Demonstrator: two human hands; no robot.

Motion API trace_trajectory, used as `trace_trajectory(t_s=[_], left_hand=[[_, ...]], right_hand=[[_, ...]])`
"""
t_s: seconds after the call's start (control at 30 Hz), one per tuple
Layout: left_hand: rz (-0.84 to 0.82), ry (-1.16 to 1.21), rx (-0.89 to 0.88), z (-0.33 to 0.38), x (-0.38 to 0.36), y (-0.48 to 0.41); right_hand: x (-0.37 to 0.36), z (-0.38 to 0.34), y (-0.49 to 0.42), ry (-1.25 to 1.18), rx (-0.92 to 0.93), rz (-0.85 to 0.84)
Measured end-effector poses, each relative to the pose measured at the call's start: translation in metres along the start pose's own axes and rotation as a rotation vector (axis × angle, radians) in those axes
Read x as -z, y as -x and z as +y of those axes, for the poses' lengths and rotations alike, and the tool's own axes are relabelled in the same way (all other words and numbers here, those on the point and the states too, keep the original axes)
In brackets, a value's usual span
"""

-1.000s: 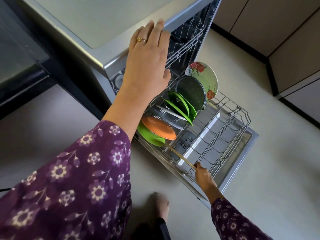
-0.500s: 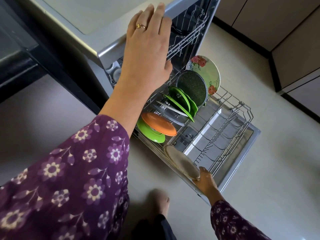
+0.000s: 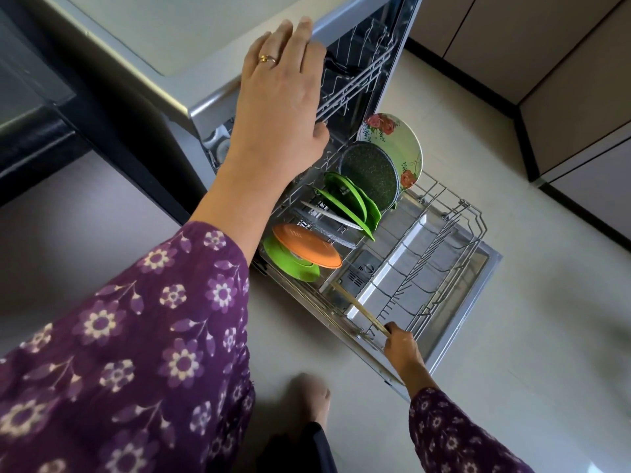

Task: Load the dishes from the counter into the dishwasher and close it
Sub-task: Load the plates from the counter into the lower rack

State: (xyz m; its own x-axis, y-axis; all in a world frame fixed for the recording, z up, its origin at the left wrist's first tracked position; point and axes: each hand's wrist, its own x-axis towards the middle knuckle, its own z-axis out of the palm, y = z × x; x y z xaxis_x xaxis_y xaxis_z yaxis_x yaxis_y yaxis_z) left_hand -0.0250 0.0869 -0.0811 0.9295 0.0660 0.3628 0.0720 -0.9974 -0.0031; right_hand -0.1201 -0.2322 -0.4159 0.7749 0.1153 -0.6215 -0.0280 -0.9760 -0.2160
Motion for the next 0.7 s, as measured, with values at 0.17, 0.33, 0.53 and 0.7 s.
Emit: trace_trajectory(t_s=[0.17,0.33,0.53,0.7], left_hand=[[-0.003,-0.010,-0.002,-0.001,0.000,-0.001],[-0.010,-0.010,-0.011,-0.001,0.000,0.000],[-0.021,-0.020,-0.020,-0.003,0.000,0.000],[-0.057,0.000,-0.028,-0.004,0.003,-0.001]], right_hand=[[0.001,0.011,-0.008,-0.046,-0.005,-0.090],[-0.007,0.015,-0.001,-0.040,-0.024,-0.111],[-0.016,0.010,0.007,0.001,-0.061,-0.110],[-0.010,-0.001,0.018,0.083,-0.067,-0.127]])
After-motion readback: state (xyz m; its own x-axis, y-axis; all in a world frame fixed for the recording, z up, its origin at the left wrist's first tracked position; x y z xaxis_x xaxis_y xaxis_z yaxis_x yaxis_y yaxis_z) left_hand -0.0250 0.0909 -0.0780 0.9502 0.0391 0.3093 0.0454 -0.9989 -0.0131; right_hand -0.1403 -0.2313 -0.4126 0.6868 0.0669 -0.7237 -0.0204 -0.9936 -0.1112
